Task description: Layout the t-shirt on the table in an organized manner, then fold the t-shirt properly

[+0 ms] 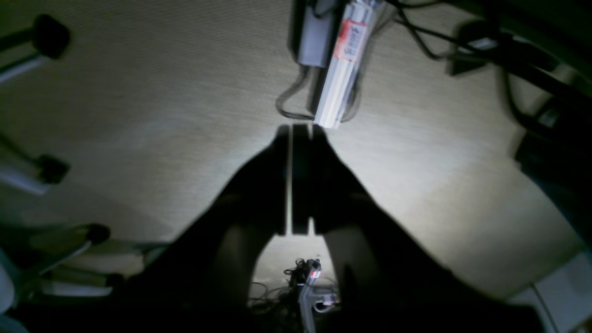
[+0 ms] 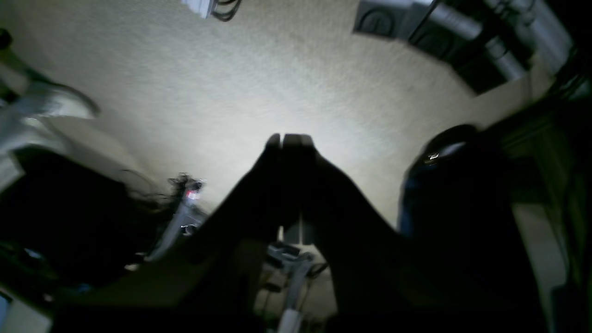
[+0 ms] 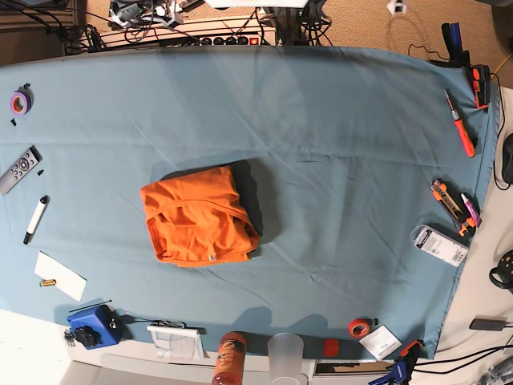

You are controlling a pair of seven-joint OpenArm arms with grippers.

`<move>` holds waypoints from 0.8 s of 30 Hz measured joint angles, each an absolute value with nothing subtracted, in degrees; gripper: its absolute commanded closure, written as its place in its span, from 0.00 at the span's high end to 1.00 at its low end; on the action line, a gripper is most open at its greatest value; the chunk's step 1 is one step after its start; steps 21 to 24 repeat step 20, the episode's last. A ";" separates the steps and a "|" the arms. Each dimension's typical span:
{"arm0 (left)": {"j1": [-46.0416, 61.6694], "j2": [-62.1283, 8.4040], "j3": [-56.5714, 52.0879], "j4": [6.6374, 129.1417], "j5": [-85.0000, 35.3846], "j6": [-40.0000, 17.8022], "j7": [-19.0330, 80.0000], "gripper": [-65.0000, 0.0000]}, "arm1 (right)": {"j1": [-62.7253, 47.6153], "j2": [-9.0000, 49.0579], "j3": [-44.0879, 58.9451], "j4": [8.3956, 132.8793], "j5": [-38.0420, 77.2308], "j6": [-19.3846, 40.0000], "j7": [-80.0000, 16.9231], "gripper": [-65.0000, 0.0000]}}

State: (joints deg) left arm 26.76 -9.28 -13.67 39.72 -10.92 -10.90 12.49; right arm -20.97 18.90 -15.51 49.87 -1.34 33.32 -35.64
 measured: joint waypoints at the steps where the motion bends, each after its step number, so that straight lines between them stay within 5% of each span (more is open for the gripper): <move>1: 25.85 -8.34 -13.63 37.19 -9.50 -9.02 10.48 0.00 | -19.92 18.87 -17.04 48.12 -1.98 32.40 -33.43 0.00; 11: 19.77 -4.51 -13.56 29.23 -6.00 -8.34 5.82 0.00 | -14.35 18.85 -30.89 33.08 -10.74 14.33 -10.26 0.00; 24: 19.94 -4.58 -13.58 29.02 -6.02 -8.14 5.91 0.00 | -12.40 17.80 -32.32 30.85 -11.53 11.14 -5.67 0.00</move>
